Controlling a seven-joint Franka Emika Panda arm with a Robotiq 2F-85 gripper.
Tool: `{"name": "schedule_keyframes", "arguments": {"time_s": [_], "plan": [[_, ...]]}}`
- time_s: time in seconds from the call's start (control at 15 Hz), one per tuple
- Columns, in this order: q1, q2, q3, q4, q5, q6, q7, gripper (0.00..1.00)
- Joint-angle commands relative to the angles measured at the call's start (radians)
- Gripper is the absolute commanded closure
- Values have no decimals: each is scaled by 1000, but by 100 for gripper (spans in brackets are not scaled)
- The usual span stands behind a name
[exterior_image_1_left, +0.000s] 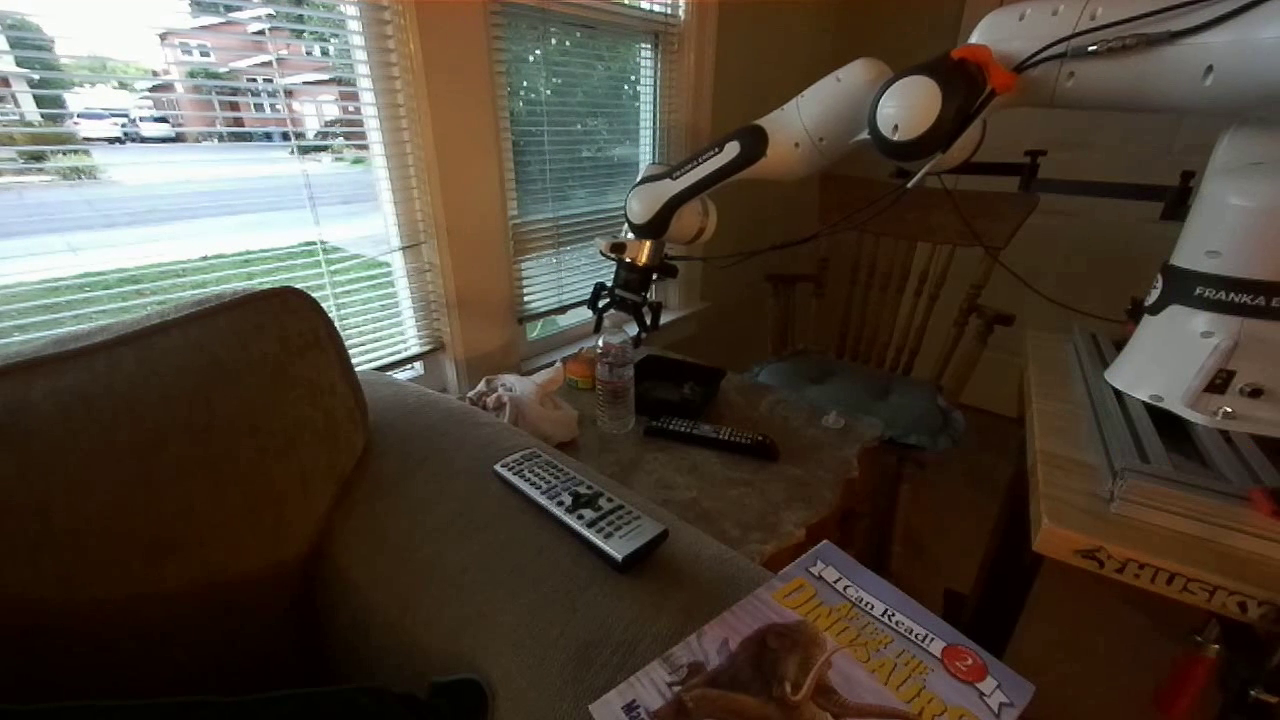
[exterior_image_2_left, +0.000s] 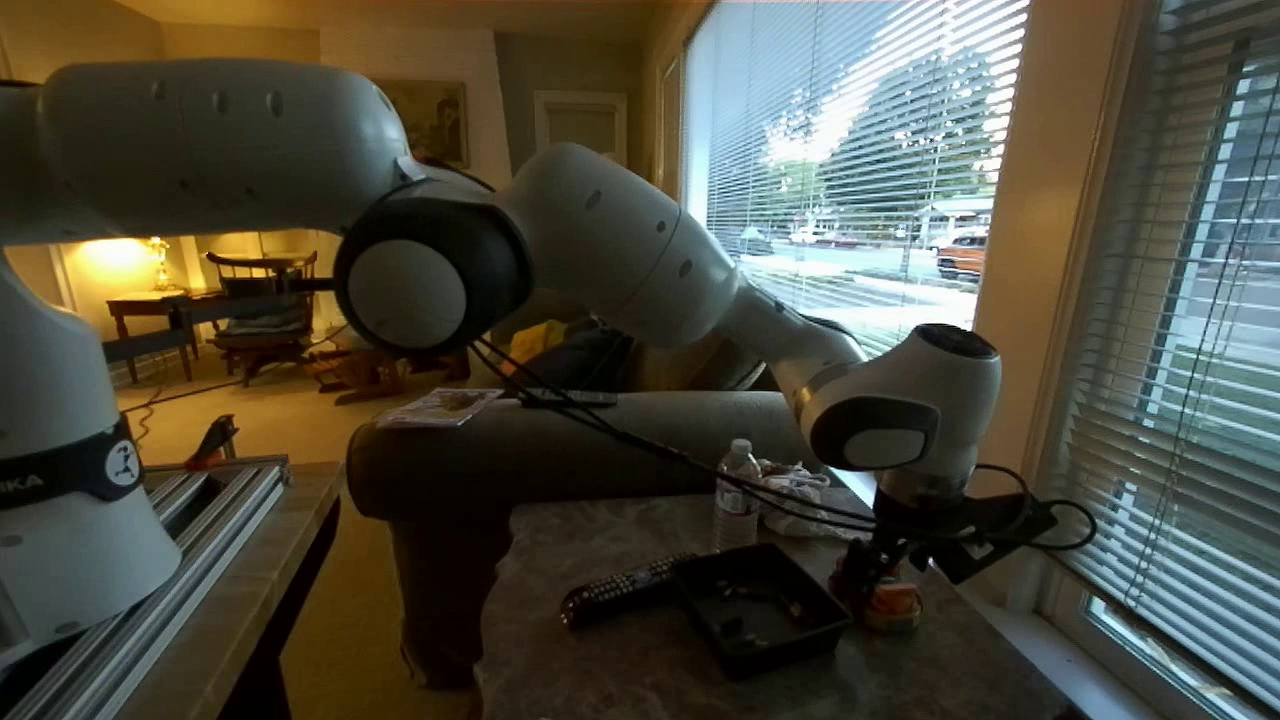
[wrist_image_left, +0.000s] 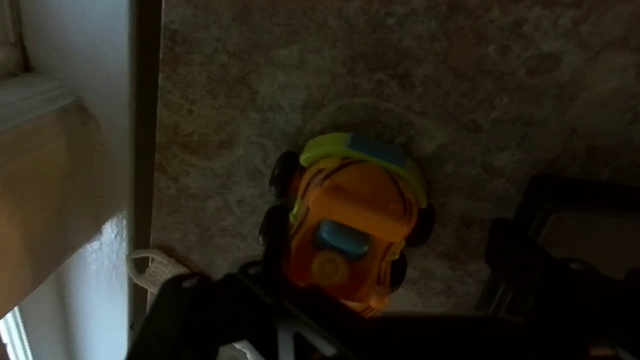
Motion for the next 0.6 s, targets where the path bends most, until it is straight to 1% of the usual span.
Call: {"name": "schedule_keyframes", "arguments": {"time_s": [0.0, 0.07, 0.13, 0.53], "plan": [[-22, 2, 31, -23, 30, 57, -36, 0], [-22, 3, 34, -19, 33, 46, -23, 0], [-12, 4, 10, 3, 12, 19, -2, 0], [-14, 4, 17, 3, 17, 19, -2, 0]]}}
